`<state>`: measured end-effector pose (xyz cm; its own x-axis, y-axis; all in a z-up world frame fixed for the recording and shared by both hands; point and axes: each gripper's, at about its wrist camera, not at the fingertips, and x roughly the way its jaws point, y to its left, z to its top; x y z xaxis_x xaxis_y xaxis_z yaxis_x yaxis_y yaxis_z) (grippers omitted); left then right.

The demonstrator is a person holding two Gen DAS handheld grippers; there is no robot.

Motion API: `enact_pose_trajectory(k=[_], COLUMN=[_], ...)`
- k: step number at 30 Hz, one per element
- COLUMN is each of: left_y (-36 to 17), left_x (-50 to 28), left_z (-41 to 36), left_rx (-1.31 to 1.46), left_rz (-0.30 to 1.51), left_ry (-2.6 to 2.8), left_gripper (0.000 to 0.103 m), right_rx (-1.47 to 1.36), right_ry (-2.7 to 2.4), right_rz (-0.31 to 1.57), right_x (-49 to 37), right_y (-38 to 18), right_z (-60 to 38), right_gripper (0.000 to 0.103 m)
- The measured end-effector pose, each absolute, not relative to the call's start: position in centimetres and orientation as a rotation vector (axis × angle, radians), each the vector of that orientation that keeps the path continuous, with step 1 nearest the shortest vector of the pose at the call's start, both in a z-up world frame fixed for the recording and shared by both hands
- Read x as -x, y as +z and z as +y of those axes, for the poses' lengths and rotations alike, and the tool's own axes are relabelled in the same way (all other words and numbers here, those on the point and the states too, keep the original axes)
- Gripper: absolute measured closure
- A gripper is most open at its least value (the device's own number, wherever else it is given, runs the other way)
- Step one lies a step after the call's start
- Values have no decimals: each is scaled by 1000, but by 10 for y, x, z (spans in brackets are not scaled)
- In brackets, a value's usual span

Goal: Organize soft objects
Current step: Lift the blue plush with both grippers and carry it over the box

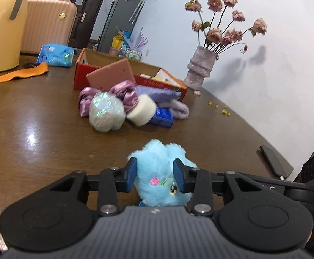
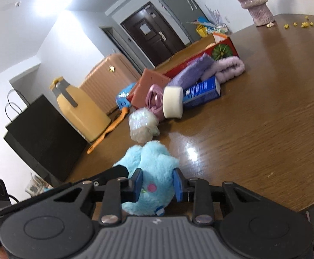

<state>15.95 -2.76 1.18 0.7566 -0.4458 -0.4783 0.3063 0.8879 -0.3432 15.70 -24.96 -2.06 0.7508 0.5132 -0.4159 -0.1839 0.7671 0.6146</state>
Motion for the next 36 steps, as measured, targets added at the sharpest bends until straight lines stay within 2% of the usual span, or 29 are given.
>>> enact_pose_trajectory(k=[9, 14, 17, 21, 25, 30, 36], left_y=[100, 151, 165, 151, 109, 60, 36], left_x=[-217, -284, -334, -407, -464, -490, -510], left_z=[-33, -36, -33, -15, 1, 16, 23], left_rx=[218, 146, 126, 206, 279, 303, 255], left_rz=[351, 266, 278, 405, 553, 666, 735], left_ry=[-461, -440, -423, -403, -381, -325, -276], left_gripper=[66, 66, 66, 66, 66, 66, 67], right_rx=[-525, -497, -505, -503, -512, -499, -525], right_ry=[462, 499, 508, 498, 470, 451, 438], right_rz=[372, 314, 329, 414, 541, 652, 805], right_x=[-222, -298, -353, -419, -476, -509, -537], right_y=[64, 118, 139, 144, 117, 70, 20], right_z=[-258, -254, -247, -231, -213, -190, -177], right_gripper=[74, 74, 74, 74, 74, 74, 75])
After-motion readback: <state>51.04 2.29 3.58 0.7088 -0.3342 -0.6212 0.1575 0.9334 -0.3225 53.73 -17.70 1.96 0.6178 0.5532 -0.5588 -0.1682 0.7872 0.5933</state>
